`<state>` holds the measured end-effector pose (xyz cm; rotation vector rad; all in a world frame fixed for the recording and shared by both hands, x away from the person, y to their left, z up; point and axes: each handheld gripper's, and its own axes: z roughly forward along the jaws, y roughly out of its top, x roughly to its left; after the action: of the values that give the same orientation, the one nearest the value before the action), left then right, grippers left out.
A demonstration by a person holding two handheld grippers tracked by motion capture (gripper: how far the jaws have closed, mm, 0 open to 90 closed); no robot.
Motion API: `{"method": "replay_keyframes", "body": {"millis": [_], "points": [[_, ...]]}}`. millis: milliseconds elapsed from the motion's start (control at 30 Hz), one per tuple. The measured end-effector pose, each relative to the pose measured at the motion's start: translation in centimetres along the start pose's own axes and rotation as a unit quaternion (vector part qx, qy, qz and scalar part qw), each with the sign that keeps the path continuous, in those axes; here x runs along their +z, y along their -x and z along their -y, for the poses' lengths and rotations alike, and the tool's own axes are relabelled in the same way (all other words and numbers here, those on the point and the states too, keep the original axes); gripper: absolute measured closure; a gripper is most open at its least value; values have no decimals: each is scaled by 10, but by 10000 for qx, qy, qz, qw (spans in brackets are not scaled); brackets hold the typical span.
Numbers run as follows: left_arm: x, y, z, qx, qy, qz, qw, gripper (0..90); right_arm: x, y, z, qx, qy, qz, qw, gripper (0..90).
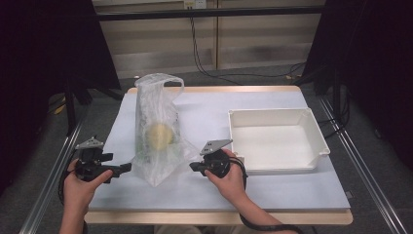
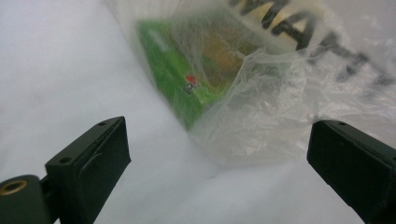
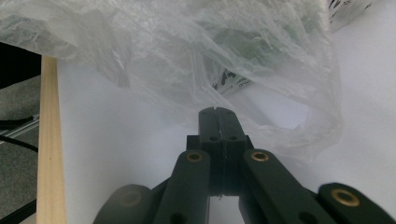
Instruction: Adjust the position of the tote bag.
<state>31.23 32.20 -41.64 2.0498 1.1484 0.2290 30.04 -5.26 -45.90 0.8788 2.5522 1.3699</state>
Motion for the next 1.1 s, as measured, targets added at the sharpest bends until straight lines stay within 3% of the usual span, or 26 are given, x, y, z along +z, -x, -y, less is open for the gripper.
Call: {"method": "replay_keyframes", "body": {"millis": [167, 300, 400, 467, 767, 967, 1100], "points": [[-3, 1, -5, 97, -115, 80, 9999, 56, 1, 0, 0, -46, -31, 6, 10000, 900], [-7, -2, -7, -148, 39, 21, 9999, 52, 1, 0, 0, -15, -36, -21, 10000, 900], [-8, -3, -15, -208, 91, -53, 9997, 47, 1, -1, 0, -32, -46, -25, 10000, 900], [-6, 0, -23, -170, 66, 4, 9998, 41, 2, -2, 1, -40, -51, -46, 10000, 900], [11, 11, -64, -353, 122, 271, 9989, 28, 6, -3, 2, -46, -109, -62, 9999, 900], [21, 15, -79, -315, 70, 231, 9992, 26, 8, -4, 3, -31, -85, -72, 9999, 900], [30, 16, -86, -380, 50, 74, 9992, 28, 7, -5, 2, -25, -40, -85, 10000, 900]]}}
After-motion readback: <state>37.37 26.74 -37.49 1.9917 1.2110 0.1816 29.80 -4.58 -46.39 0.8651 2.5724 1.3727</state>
